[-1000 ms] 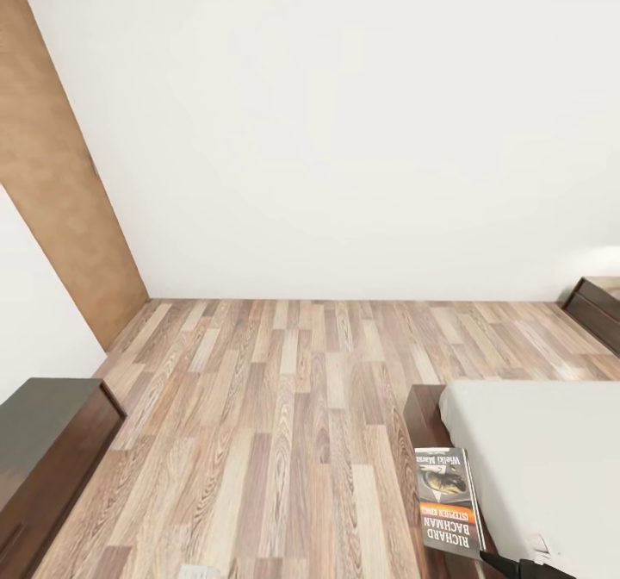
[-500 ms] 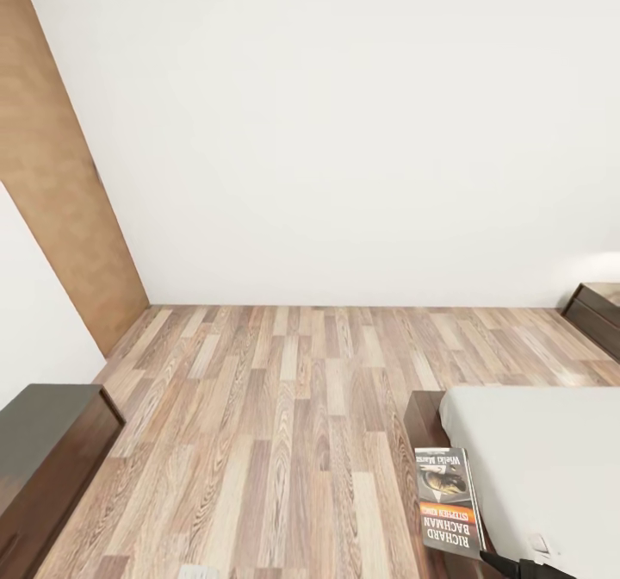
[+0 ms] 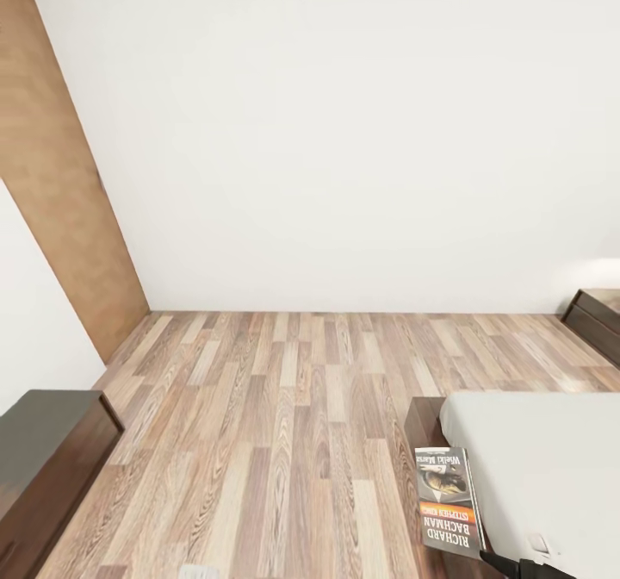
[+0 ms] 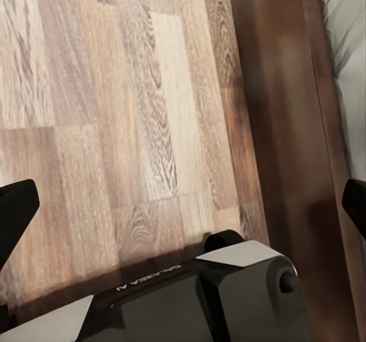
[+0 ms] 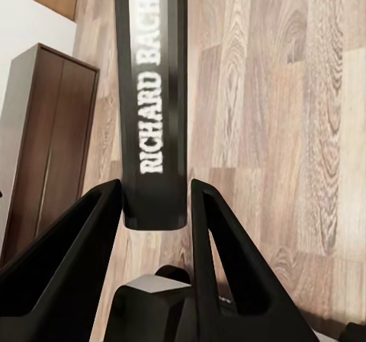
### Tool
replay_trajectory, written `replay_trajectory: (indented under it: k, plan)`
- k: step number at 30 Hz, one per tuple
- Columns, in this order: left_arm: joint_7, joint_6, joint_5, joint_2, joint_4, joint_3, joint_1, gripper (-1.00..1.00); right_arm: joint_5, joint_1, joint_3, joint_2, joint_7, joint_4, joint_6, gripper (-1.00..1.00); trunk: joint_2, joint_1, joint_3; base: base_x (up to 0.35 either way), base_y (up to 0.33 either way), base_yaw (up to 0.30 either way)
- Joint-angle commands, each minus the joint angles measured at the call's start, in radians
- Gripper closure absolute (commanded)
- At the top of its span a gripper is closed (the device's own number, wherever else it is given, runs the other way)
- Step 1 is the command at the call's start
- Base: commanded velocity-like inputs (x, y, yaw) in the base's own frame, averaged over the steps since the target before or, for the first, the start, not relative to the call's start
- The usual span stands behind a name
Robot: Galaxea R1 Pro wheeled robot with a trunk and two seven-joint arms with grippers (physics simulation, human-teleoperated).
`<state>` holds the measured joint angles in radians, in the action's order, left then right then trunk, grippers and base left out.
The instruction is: In the bedroom, move the book from the bed onto either nightstand, and place the two sandals side by side next to the bed.
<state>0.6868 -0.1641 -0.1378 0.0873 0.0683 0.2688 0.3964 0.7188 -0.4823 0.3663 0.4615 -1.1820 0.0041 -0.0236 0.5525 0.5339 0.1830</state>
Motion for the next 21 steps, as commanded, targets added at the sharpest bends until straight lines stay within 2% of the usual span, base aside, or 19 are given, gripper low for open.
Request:
replay_trajectory:
  k: [1,21]
  plan:
    - [0.002,-0.006,-0.011,0.0,-0.001,0.007,0.001,-1.0,0.007,-0.001,0.008,0.0,-0.002,0.0,-0.002,1.0,0.001,0.0,0.0,0.0,0.0,0.0]
    - [0.002,-0.006,-0.011,0.0,-0.001,0.007,0.001,-1.0,0.007,-0.001,0.008,0.0,-0.002,0.0,-0.002,1.0,0.001,0.0,-0.033,0.0,0.0,0.0]
